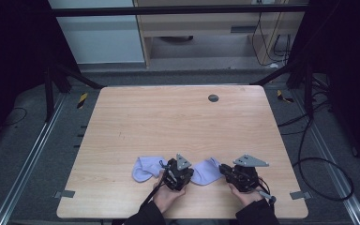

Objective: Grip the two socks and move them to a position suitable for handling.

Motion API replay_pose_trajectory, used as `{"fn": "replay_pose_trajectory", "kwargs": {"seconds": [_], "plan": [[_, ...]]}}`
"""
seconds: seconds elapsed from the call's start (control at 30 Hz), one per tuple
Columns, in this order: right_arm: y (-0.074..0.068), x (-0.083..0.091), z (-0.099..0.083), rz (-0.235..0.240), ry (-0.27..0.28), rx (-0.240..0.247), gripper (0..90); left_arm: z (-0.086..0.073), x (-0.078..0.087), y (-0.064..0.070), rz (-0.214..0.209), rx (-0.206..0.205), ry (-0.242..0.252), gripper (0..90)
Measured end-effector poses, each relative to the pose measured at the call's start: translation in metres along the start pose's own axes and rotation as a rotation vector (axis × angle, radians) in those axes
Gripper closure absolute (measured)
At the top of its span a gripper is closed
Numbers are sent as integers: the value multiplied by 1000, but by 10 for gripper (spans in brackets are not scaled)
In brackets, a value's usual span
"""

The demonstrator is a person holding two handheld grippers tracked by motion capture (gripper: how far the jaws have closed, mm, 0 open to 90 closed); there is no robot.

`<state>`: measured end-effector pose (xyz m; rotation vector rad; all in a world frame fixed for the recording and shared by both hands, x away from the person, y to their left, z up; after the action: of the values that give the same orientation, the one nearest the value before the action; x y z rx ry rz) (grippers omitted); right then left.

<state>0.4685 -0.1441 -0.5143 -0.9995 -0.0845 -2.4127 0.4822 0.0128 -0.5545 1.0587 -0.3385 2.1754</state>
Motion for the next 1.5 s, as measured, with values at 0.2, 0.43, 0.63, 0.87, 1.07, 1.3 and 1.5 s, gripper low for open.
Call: {"fn": "replay_pose_trajectory", "kwargs": {"seconds": [0.2,0.43,0.63,0.87,1.07,1.3,1.5], "plan": [[17,-7,3,-63,-6,-18,823,0,0,-1,-5,0,1,873],[41,-8,5,-160,5,-8,659,2,2,-5,-12,31,13,737],[55,3,4,-174,21,-11,602,2,13,-9,5,40,24,623],[60,-12,-11,-157,-91,-19,602,-5,11,-1,4,35,-1,612],[63,-20,-18,-148,-138,-17,646,-7,6,3,-3,33,-22,689],[62,-23,-22,-127,-167,-35,803,-6,5,4,-2,46,-26,844],[53,-18,-17,-121,-148,-22,872,1,8,0,1,59,-1,886]]}}
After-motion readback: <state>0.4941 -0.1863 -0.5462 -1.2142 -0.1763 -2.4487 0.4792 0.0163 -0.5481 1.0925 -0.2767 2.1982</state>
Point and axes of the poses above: each handheld gripper's, and its own axes: x roughly backward along the jaws, z roughly out of its top, y roughly to its right, the point moved 8 cm from there along -x, roughly forward along the jaws, and after that the axes turned 7 degrees about -y, right-handed, at the moved point
